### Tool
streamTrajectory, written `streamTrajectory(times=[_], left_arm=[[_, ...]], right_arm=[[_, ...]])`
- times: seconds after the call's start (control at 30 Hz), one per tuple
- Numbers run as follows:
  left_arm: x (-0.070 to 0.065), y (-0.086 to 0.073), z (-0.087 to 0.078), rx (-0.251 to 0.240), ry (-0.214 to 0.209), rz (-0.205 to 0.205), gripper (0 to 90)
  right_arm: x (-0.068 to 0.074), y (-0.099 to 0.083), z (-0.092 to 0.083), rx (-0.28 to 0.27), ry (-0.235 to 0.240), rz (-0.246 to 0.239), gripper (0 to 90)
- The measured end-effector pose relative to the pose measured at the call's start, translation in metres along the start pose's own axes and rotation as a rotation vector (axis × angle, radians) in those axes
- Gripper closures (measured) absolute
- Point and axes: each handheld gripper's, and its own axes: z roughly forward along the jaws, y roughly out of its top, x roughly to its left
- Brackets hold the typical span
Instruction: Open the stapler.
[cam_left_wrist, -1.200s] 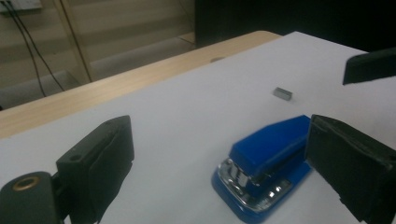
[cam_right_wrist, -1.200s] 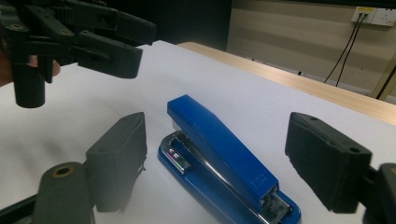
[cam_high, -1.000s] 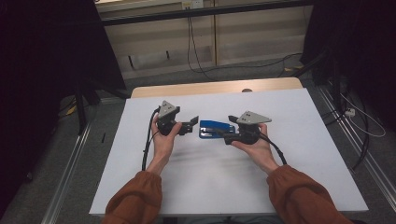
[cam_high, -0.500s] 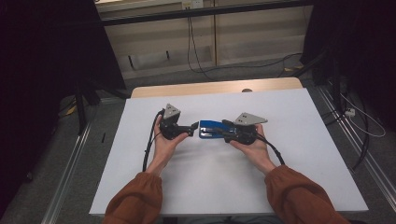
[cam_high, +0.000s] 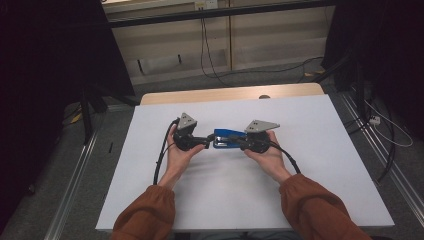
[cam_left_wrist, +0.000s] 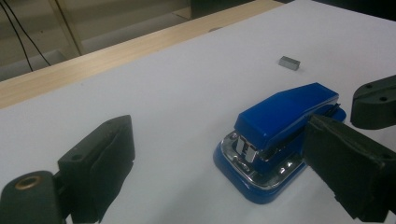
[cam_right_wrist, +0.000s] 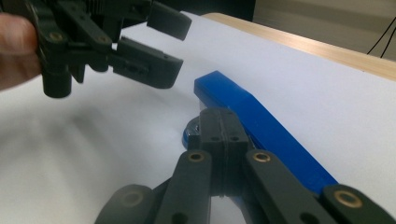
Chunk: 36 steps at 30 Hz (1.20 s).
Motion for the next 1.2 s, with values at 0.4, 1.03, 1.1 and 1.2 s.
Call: streamTrajectory(times=[0.4,1.03,1.1,1.2], left_arm=[[0.005,-0.006,-0.002,0.025,-0.04,-0.076,34.9],[0.0,-0.01,0.005,0.111,-0.06,-0.022,88.6],[0.001,-0.01,0.006,0.117,-0.058,-0.015,90.0],[0.001,-0.011,0.008,0.126,-0.066,-0.013,90.0]], right_arm=[[0.0,0.0,0.013,0.071,-0.026,-0.072,90.0],[-0.007,-0.006,0.027,0.203,-0.015,-0.072,90.0],[-0.007,-0.006,0.028,0.206,-0.015,-0.076,90.0],[-0.007,-0.006,0.028,0.21,-0.016,-0.076,90.0]])
